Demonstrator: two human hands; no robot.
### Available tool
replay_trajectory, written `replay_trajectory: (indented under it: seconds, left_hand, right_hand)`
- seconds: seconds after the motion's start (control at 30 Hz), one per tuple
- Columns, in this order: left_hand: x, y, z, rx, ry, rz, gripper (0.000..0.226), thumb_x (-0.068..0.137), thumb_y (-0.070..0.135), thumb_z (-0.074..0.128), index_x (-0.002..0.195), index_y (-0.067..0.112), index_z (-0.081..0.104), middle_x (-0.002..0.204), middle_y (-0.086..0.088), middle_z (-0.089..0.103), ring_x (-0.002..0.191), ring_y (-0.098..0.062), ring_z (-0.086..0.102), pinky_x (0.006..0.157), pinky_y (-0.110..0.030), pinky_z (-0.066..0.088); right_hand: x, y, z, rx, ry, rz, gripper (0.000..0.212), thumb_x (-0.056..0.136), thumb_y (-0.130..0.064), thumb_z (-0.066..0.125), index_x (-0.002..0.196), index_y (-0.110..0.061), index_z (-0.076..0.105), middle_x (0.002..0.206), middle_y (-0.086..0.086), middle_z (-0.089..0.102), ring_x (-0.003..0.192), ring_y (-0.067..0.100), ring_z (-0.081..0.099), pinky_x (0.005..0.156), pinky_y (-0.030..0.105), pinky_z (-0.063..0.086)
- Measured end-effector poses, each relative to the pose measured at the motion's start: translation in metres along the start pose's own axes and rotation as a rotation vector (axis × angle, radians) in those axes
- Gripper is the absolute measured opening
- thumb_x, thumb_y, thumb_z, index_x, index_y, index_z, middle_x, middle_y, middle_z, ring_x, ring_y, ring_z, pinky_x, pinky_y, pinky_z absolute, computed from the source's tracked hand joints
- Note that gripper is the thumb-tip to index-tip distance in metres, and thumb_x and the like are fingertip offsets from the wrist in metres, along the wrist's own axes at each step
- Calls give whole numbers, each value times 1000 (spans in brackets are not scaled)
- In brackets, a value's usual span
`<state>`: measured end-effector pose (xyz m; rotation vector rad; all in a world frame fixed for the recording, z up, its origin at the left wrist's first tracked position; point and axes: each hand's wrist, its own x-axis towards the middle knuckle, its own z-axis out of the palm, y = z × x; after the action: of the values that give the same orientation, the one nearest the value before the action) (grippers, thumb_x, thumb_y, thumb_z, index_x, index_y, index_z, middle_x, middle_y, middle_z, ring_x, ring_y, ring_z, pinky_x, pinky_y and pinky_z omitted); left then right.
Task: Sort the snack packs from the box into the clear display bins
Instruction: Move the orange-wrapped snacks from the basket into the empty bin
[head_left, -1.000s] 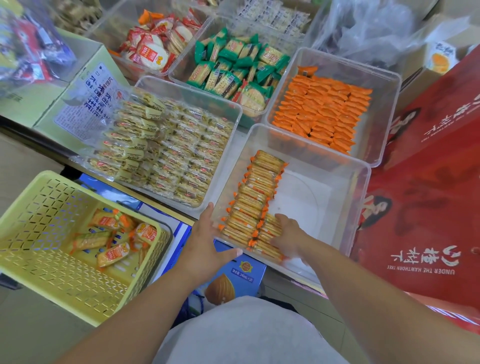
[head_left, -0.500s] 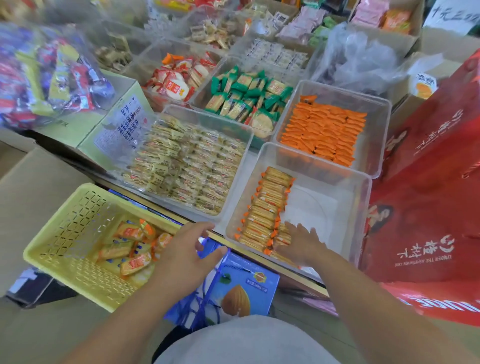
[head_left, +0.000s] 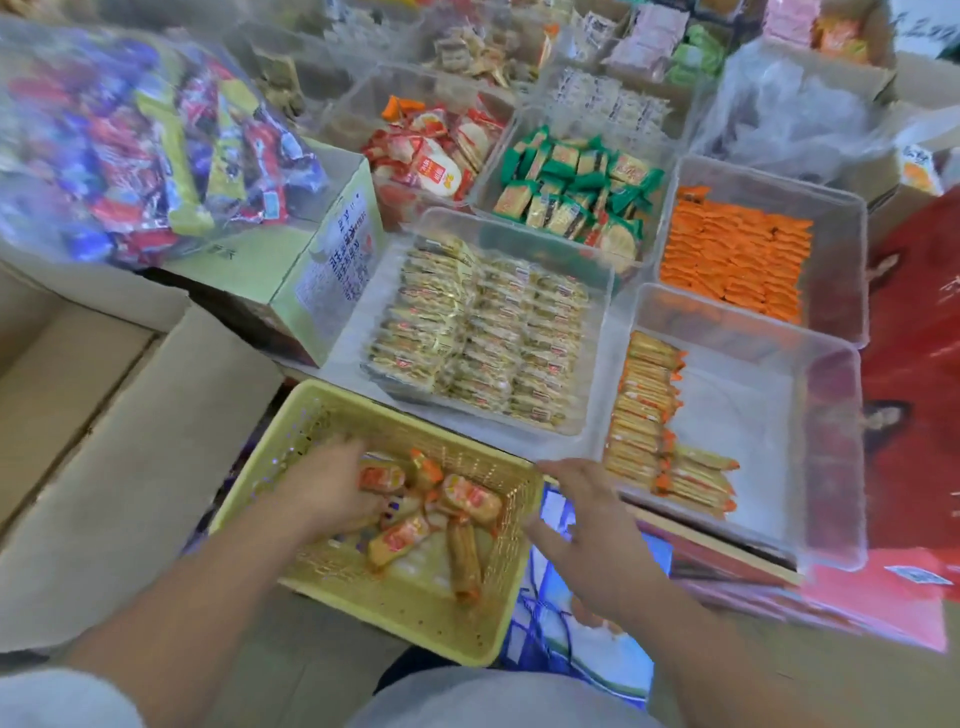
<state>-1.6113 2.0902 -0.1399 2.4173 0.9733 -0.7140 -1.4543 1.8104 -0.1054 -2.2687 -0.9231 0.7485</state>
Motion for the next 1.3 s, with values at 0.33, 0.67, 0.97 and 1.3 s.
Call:
replay_trajectory:
  seconds: [0.33,0.67,0.97,1.3]
  left_hand:
    - [33,-1,21,400,-185,124,90,74,59,77,148,20,43,150,-13,47,135,-32,49,105,-35,46]
    - [45,-4,34,428,-321,160,62,81,33,73,137,18,50,133,-5,60,117,-26,62,90,-33,55]
    - [43,-5,37,408,-483,181,41,79,37,78,113,18,62,97,1,64,87,-21,63,70,-32,51]
    - [36,1,23,437,-509,197,33,77,35,79,102,16,68,90,0,69,75,-17,65,63,-30,54]
  right_hand:
    - [-11,4,58,-99,-93,224,61,92,-58,53,139,-68,15,158,-9,20,58,-8,53,88,47,53]
    - [-8,-15,64,-70,-65,261,59,99,-32,55,139,-61,22,135,-9,36,78,5,61,86,44,53]
    - [-9,-18,66,-48,-32,263,58,99,-29,56,139,-58,24,140,-7,38,73,3,62,74,34,52]
    - [-8,-17,68,-22,-17,302,58,101,-25,54,140,-56,25,145,-6,38,80,2,61,62,21,47]
